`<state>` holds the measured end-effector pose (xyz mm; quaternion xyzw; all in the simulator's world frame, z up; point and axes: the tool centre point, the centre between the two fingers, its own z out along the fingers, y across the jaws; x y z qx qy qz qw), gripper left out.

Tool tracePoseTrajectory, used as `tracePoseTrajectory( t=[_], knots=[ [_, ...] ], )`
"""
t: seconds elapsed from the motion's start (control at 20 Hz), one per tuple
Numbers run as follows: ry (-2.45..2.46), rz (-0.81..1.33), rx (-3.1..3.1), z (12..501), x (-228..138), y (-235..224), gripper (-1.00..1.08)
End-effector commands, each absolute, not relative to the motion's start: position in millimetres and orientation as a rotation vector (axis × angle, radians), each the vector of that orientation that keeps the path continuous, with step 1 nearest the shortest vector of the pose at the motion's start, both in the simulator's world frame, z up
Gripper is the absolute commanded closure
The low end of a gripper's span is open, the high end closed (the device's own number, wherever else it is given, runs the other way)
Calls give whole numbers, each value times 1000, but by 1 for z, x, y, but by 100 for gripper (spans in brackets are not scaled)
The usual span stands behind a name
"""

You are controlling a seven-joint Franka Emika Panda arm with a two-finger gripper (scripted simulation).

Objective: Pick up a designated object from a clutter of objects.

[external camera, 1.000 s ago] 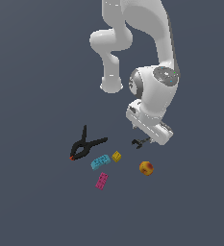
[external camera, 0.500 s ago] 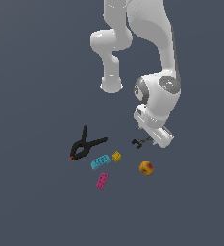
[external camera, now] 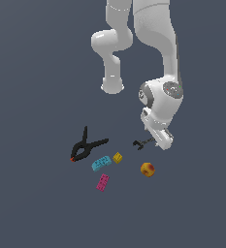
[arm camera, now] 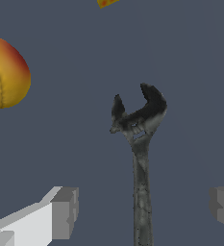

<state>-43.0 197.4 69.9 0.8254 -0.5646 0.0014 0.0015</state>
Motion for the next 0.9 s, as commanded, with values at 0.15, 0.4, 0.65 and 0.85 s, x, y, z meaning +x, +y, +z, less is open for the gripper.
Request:
tracePoseTrajectory(
  t=[0.15,0.4,0.65,0.85],
  knots=[
    [-1837,1,2548,61,-49,205,-92],
    [-1859,0,2533,58,-51,207,-92],
    [-1855,0,2535,55,-51,207,-92],
    [-1856,0,2534,44,-51,207,-92]
  ],
)
